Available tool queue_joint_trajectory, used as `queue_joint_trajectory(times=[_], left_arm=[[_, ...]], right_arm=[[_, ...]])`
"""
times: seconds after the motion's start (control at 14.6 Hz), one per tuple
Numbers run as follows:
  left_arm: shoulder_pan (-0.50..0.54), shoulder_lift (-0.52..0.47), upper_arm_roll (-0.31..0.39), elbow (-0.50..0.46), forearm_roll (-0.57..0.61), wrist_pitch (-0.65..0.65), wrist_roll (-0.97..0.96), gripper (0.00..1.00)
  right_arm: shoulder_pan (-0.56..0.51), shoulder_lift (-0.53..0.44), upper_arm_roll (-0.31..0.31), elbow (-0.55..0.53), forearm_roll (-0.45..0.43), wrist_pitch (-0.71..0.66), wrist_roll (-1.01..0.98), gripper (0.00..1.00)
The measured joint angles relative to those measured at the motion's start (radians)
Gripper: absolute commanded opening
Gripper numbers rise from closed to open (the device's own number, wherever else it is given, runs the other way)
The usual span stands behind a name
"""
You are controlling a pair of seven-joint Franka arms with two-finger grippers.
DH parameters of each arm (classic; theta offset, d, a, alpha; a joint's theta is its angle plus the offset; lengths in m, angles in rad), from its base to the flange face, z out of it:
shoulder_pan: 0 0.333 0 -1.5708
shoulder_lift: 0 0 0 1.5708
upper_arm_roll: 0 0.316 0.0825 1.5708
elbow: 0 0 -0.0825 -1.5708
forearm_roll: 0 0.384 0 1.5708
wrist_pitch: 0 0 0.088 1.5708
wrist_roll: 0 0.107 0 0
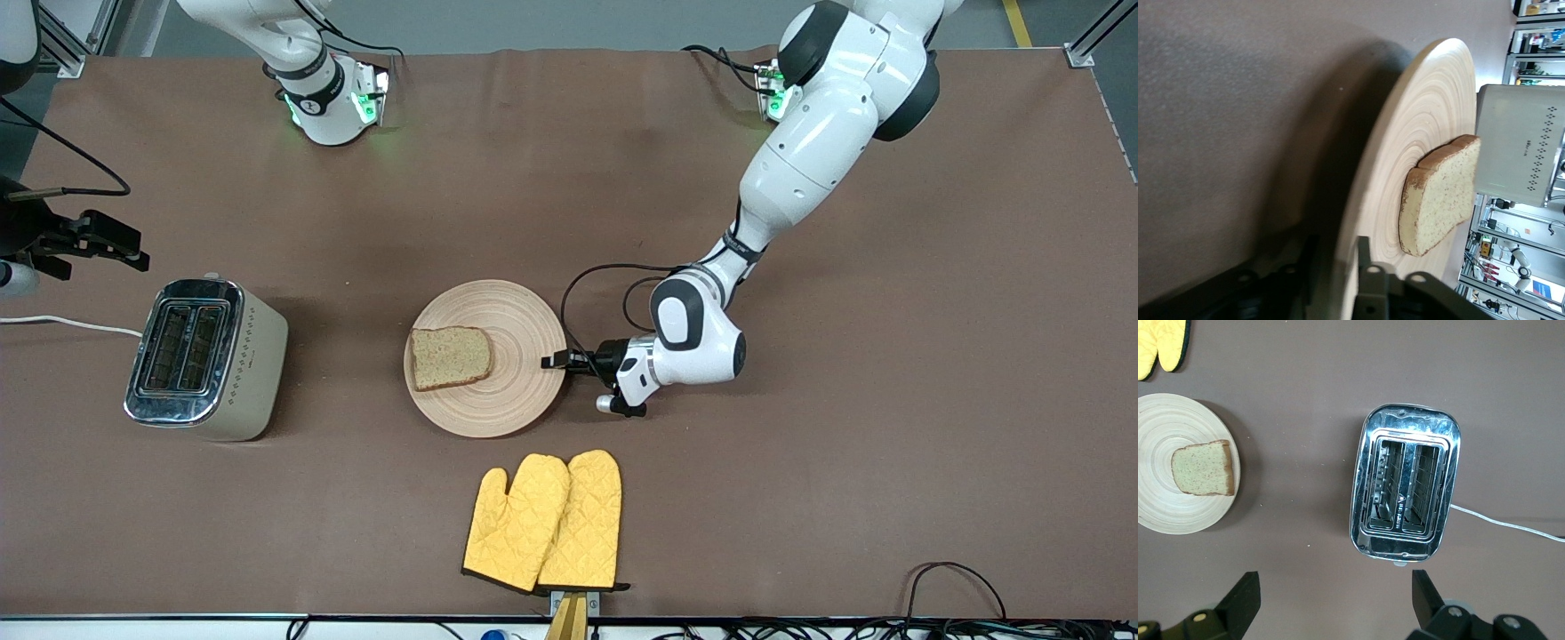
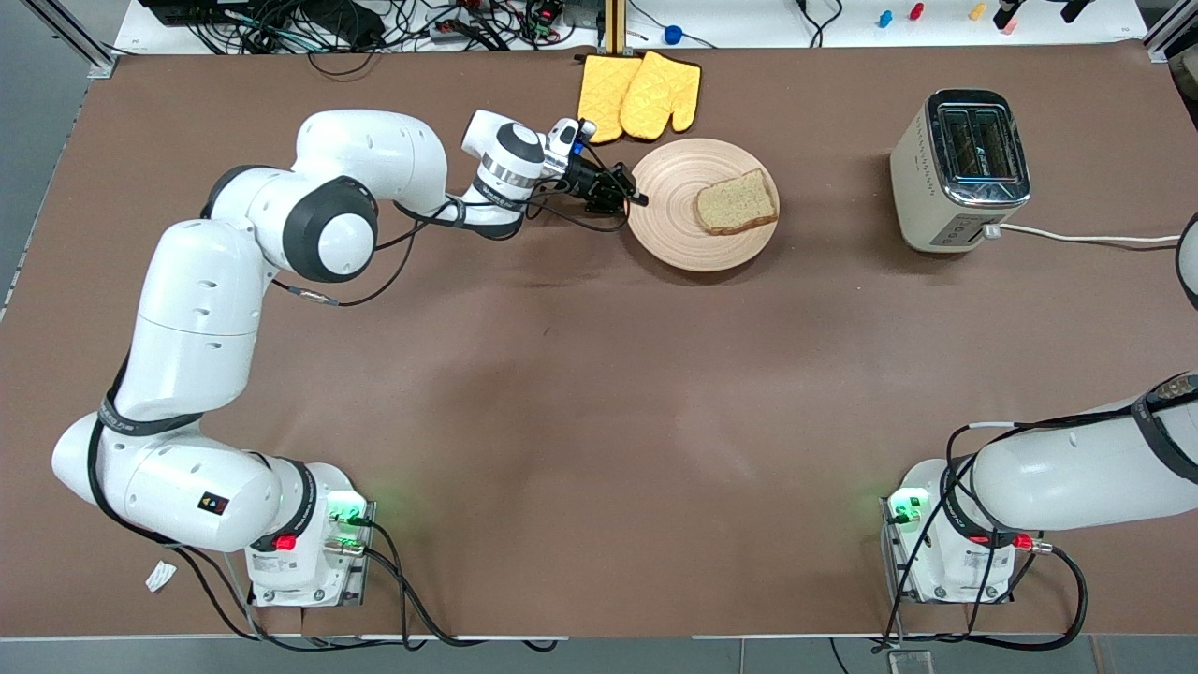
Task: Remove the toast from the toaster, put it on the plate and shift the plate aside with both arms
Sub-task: 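Slide the plate with toast away from the toaster using the left gripper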
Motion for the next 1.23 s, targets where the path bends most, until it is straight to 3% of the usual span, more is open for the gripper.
queue_joint_trajectory(times=[0.2,0.48,0.61,0.89,1.23], left_arm=[[0.004,-0.007,0.0,0.019,0.001,-0.002,0.03,0.01],[0.07,-0.05,0.017,0.021,0.089,0.008,0.038,0.0],[0.167,-0.083,0.019,0.014,0.174,-0.101,0.029,0.0],[0.415,-0.115,0.017,0.013,0.339,-0.403,0.043,0.01],[0.687,-0.114,0.02,0.009,0.381,-0.632,0.158,0.01]], right_arm=[[0.004,0.0,-0.005,0.0,0.0,0.0,0.0,1.0],[0.082,0.0,-0.104,0.0,0.0,0.0,0.0,1.0],[0.069,0.0,-0.103,0.0,0.0,0.0,-0.002,1.0],[-0.021,0.0,-0.01,0.0,0.0,0.0,-0.002,1.0],[-0.029,0.0,0.003,0.0,0.0,0.0,-0.002,1.0]])
